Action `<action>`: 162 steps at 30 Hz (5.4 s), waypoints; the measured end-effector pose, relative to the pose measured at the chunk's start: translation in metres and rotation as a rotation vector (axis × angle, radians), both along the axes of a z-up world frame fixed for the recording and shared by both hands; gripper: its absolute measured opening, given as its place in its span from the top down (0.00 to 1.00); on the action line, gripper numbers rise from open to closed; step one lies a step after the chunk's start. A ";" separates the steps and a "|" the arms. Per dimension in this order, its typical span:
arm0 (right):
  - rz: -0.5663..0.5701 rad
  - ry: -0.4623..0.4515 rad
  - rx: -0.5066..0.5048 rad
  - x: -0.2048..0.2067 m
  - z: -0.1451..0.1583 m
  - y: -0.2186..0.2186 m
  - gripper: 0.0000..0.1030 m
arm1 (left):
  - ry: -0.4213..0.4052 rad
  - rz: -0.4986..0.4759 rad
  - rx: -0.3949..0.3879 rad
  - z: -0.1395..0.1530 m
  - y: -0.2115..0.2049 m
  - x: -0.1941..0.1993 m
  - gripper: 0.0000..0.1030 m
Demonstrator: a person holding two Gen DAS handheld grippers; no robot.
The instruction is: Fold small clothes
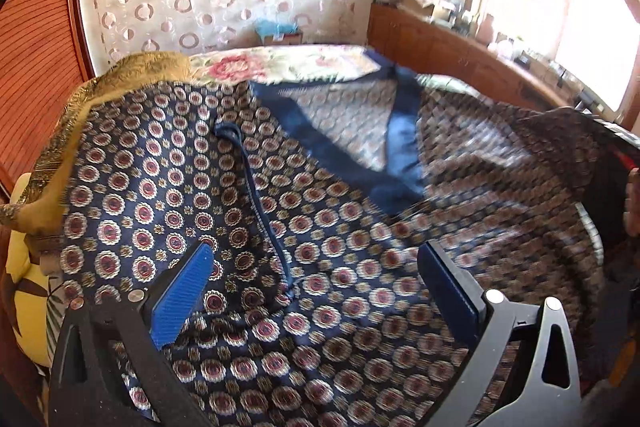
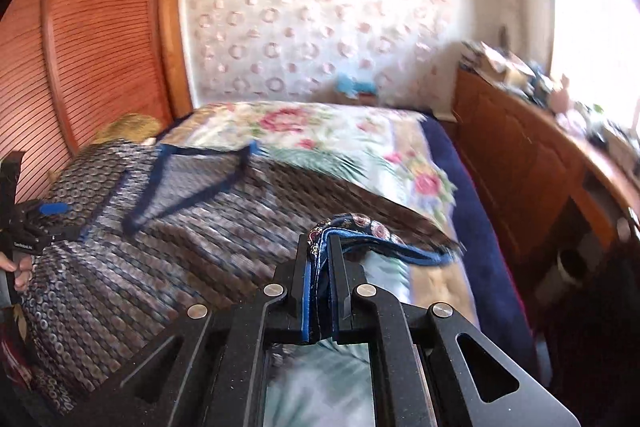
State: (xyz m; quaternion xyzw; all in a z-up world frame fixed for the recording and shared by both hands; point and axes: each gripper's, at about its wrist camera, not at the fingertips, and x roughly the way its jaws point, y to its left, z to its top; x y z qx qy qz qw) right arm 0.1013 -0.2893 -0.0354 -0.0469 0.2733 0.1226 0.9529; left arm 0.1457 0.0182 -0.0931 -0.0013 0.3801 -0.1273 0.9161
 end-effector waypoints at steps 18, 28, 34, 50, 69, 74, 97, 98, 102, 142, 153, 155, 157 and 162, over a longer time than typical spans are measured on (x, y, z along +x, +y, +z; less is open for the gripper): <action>0.116 0.043 0.057 0.033 -0.028 0.047 0.60 | -0.116 0.018 -0.042 0.026 -0.003 -0.036 0.00; -0.028 0.115 0.035 0.031 -0.044 0.021 0.58 | -0.133 -0.004 -0.032 0.028 -0.016 -0.041 0.00; -0.015 0.178 0.036 0.046 -0.050 0.021 0.58 | -0.150 -0.017 -0.019 0.031 -0.023 -0.047 0.00; 0.046 0.171 -0.077 0.073 -0.036 0.046 1.00 | -0.149 0.006 -0.034 0.026 -0.015 -0.048 0.00; -0.029 0.201 -0.126 0.089 -0.039 0.035 0.60 | -0.130 0.002 -0.048 0.018 -0.015 -0.049 0.00; -0.014 0.252 -0.129 0.088 -0.051 0.038 0.83 | -0.121 0.004 -0.050 0.015 -0.015 -0.048 0.00; 0.193 0.130 -0.072 0.141 -0.013 0.108 0.99 | -0.138 0.049 -0.041 0.028 0.011 -0.027 0.00; 0.188 0.122 -0.061 0.146 -0.012 0.107 0.99 | -0.142 0.053 -0.038 0.030 0.013 -0.025 0.00; 0.163 0.100 -0.044 0.159 -0.008 0.095 0.79 | -0.153 0.073 -0.033 0.038 0.023 -0.012 0.00; -0.011 0.265 -0.080 0.167 -0.088 0.025 0.39 | 0.072 0.249 -0.022 0.008 0.148 0.126 0.54; -0.011 0.264 -0.085 0.166 -0.089 0.026 0.39 | 0.086 0.241 -0.014 0.008 0.148 0.139 0.68; -0.011 0.264 -0.085 0.166 -0.089 0.026 0.39 | 0.075 0.226 -0.022 0.011 0.146 0.137 0.84; -0.011 0.264 -0.086 0.166 -0.089 0.026 0.39 | 0.033 0.201 0.004 0.018 0.138 0.131 0.96; -0.011 0.264 -0.087 0.166 -0.089 0.026 0.39 | -0.084 0.124 0.067 0.043 0.104 0.106 0.96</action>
